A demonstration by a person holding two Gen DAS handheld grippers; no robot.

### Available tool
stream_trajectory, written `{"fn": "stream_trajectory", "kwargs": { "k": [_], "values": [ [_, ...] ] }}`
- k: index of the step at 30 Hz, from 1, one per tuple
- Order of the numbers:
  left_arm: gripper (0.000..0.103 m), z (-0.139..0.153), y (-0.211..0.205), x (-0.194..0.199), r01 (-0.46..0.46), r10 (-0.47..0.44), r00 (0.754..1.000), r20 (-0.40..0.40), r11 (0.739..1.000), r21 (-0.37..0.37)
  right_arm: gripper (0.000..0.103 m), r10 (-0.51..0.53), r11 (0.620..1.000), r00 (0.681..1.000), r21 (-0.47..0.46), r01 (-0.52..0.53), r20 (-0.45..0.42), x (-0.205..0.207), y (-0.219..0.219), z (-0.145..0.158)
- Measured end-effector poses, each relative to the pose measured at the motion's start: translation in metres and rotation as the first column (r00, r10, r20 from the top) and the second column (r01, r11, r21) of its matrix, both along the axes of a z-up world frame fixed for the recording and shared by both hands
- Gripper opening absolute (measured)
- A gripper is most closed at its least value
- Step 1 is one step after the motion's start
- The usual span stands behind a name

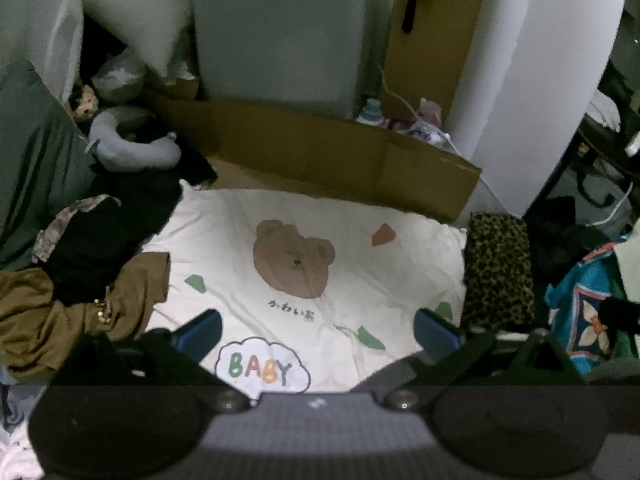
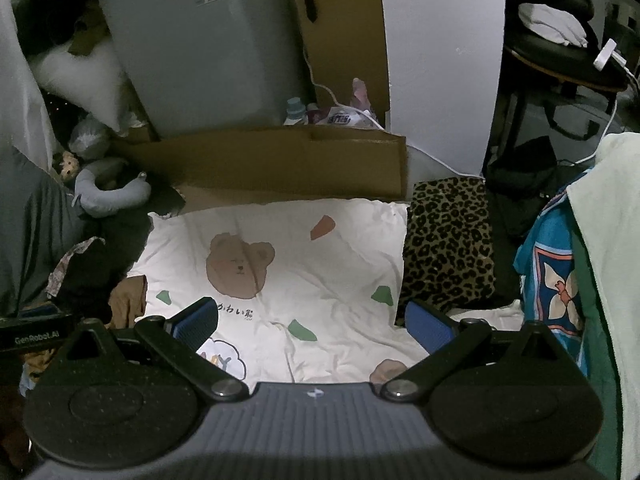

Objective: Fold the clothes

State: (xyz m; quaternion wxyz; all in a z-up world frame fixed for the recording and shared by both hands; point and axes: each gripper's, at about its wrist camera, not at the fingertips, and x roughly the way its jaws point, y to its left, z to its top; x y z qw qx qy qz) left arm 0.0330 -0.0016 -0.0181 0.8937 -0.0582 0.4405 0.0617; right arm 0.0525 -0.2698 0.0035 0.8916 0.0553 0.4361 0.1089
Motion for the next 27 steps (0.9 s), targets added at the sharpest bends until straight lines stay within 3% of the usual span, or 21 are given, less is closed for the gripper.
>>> {"fn": "stream_trajectory", "kwargs": {
  "k": [7, 27],
  "values": [
    [0.103, -0.004, -0.009, -0.001, 0.011, -0.010, 1.000, -0.019, 0.999, 0.049, 0.103, 0.030, 0.999, 0.999, 0.025, -0.029, -0.020, 0.005, 0.001, -0.004],
    [0.103, -0.010, -0.015, 0.004, -0.001, 0.004, 0.998, -0.060, 0.998, 0.061, 0.103, 0.057, 0.998, 0.998, 0.019, -0.056, -0.024, 0.008, 0.006, -0.004]
  ]
}}
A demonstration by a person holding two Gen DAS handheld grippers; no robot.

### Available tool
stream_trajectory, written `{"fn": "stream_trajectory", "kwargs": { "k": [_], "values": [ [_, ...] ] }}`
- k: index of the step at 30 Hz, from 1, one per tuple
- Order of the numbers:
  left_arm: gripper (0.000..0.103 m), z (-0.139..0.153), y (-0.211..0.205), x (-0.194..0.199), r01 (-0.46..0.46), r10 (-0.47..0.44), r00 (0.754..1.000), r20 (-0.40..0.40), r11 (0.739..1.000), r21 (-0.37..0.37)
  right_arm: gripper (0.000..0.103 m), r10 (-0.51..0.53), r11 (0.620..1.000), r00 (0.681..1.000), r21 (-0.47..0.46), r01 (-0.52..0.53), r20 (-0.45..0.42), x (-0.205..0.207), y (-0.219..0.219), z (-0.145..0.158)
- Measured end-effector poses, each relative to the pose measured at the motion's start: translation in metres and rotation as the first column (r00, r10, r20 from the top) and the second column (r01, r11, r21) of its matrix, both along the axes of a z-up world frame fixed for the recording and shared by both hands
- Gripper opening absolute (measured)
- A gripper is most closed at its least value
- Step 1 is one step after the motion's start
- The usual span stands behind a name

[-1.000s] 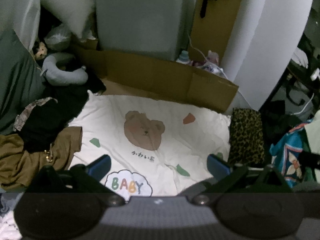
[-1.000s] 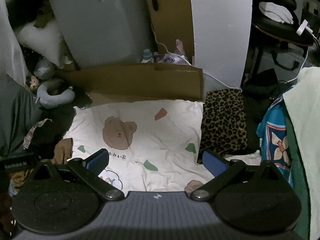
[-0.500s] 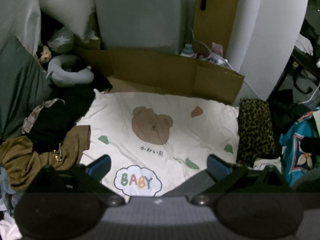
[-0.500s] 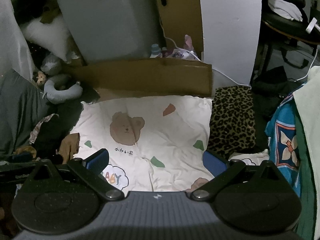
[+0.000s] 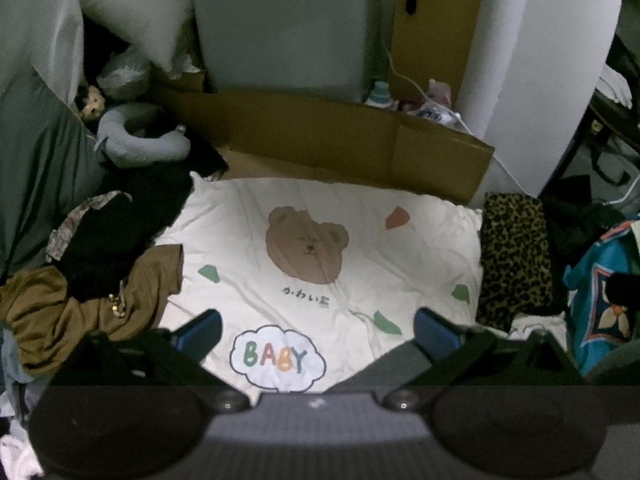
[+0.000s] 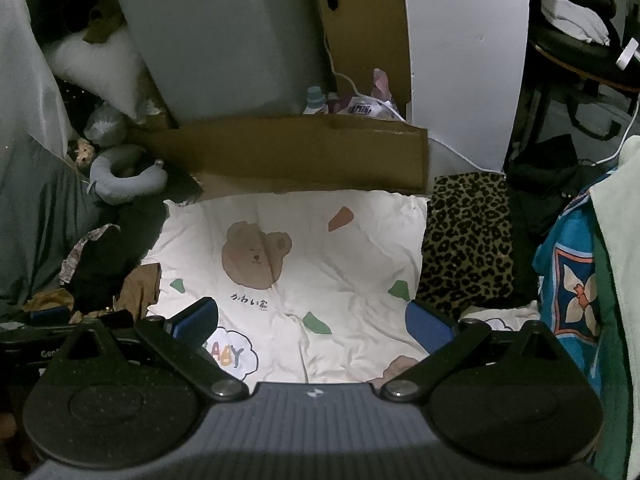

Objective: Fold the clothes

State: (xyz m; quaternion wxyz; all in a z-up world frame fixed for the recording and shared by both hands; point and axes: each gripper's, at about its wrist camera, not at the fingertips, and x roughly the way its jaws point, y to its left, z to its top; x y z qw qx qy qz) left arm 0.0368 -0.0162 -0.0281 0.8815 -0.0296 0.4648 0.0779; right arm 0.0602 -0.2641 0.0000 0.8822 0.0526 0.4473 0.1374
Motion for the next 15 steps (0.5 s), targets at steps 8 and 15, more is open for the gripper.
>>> {"fn": "stream_trajectory", "kwargs": {
  "k": [8, 15],
  "values": [
    [0.103, -0.0009, 0.0004, -0.0007, 0.003, -0.003, 1.000, -0.003, 1.000, -0.004, 0.103, 0.006, 1.000, 1.000, 0.005, -0.006, -0.008, 0.0011, -0.0021, -0.0005],
    [0.102, -0.0007, -0.0038, -0.0024, 0.021, -0.021, 1.000, 0.011, 1.000, 0.000, 0.103, 0.000, 1.000, 1.000, 0.017, 0.000, -0.011, 0.0012, -0.0024, -0.0010]
  ]
}}
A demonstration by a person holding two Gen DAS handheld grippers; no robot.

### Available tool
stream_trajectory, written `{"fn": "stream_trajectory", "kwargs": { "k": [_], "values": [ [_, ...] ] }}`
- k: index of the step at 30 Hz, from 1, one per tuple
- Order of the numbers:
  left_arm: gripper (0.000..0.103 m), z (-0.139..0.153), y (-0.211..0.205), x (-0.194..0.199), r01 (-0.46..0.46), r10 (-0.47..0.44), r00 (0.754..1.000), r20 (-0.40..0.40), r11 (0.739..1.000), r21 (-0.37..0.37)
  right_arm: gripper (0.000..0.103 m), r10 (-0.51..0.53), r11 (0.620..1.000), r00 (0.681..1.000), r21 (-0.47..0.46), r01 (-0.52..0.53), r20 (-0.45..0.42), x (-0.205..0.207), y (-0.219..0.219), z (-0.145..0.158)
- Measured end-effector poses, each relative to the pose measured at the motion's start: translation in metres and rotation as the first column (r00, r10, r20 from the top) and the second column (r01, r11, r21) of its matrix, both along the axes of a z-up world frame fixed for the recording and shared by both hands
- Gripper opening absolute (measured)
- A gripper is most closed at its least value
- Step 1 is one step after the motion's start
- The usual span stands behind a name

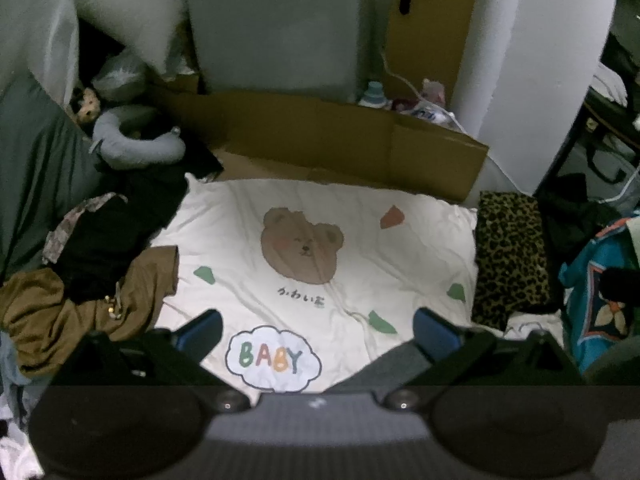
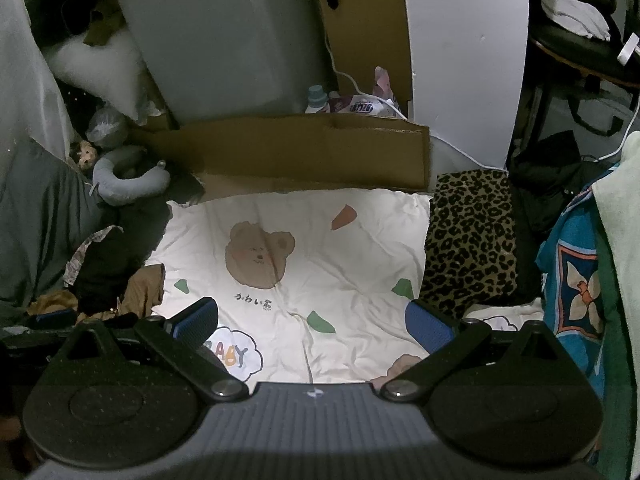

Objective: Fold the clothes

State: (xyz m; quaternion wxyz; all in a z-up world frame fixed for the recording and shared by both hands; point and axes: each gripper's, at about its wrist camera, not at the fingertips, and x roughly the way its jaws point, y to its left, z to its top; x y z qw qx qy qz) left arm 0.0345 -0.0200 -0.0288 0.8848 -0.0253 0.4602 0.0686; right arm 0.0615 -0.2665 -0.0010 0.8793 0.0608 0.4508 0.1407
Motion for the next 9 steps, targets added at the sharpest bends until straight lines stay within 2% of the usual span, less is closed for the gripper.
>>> {"fn": "stream_trajectory", "kwargs": {
  "k": [9],
  "values": [
    [0.103, -0.0014, 0.0019, 0.0033, 0.003, -0.003, 1.000, -0.005, 1.000, -0.014, 0.103, 0.000, 0.999, 1.000, -0.033, -0.001, -0.003, 0.0009, 0.0064, 0.0006]
  ]
}}
